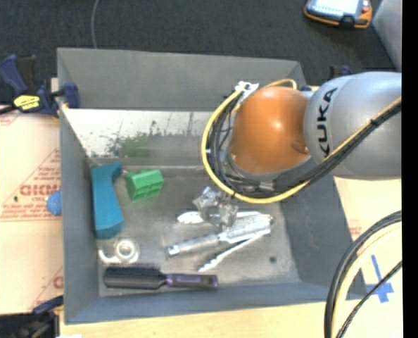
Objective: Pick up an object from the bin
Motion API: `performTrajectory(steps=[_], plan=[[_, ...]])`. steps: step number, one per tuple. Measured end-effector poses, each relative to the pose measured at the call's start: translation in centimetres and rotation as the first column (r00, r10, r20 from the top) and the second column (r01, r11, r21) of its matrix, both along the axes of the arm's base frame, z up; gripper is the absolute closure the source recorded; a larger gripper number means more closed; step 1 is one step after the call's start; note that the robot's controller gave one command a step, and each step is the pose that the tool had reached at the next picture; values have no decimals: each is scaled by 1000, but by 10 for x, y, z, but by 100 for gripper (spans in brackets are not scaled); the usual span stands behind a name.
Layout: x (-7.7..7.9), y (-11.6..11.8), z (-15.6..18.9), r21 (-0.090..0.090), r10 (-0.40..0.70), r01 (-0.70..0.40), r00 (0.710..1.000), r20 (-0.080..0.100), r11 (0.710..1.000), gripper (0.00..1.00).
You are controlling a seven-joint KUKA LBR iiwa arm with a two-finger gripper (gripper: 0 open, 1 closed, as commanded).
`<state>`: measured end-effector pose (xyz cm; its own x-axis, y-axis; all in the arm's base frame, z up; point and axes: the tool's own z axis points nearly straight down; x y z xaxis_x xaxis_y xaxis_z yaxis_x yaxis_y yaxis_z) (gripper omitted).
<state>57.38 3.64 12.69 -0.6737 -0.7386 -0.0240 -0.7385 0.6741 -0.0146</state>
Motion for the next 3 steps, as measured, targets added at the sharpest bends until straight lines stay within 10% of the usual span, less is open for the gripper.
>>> performTrajectory(steps=[1, 2, 3], plan=[[0, 0, 0, 1, -2, 2, 1000, -1, 1000, 100], [-64, 25, -37, -1, 106, -106, 994, 4, 994, 100], [-8, 47, -46, -1, -17, 17, 1000, 6, 1000, 100]])
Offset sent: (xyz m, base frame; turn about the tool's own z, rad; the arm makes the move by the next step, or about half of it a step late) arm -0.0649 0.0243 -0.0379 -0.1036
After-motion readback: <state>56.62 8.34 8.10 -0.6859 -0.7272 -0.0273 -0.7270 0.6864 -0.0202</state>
